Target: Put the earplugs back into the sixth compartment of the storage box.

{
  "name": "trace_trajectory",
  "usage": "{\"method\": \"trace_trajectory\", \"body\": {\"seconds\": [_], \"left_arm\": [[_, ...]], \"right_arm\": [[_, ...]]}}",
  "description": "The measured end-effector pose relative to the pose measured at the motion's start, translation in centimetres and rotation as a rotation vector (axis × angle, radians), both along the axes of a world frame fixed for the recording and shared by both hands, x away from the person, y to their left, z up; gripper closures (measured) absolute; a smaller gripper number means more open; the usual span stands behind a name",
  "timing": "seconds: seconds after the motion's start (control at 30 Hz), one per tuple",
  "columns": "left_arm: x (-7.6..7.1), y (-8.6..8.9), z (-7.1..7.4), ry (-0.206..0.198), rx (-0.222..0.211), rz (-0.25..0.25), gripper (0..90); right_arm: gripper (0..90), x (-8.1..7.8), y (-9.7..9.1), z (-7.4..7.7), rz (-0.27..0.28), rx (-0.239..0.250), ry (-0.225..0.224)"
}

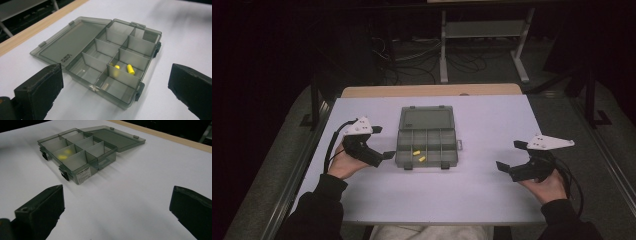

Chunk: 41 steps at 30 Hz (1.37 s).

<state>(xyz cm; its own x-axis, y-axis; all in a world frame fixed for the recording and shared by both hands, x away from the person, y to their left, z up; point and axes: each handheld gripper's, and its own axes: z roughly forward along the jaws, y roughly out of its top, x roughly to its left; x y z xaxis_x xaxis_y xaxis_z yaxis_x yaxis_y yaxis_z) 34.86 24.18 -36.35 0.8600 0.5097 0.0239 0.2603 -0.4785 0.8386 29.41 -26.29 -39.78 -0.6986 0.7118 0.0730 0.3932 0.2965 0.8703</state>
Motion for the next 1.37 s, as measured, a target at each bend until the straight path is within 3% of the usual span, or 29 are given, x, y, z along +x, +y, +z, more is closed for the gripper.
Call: {"method": "trace_trajectory", "body": {"seconds": [0.23, 0.97, 1.17, 1.37], "left_arm": [[-0.7, 1.8, -0.2, -0.014, -0.055, 0.046, 0.0], [-2.5, 5.2, -1.4, -0.046, -0.106, 0.140, 0.0], [-3.2, 6.7, -1.6, -0.051, -0.154, 0.187, 0.0], [-3.5, 7.4, -1.8, -0.057, -0.169, 0.206, 0.0]], "right_arm": [[0.0, 0.0, 0.0, 0.0, -0.003, 0.000, 0.001], [0.0, -0.3, -0.3, -0.1, -0.018, 0.007, -0.012], [0.0, -0.5, -0.4, -0.1, -0.025, 0.010, -0.010], [0.0, -0.7, -0.6, -0.2, -0.032, 0.016, -0.012]]}}
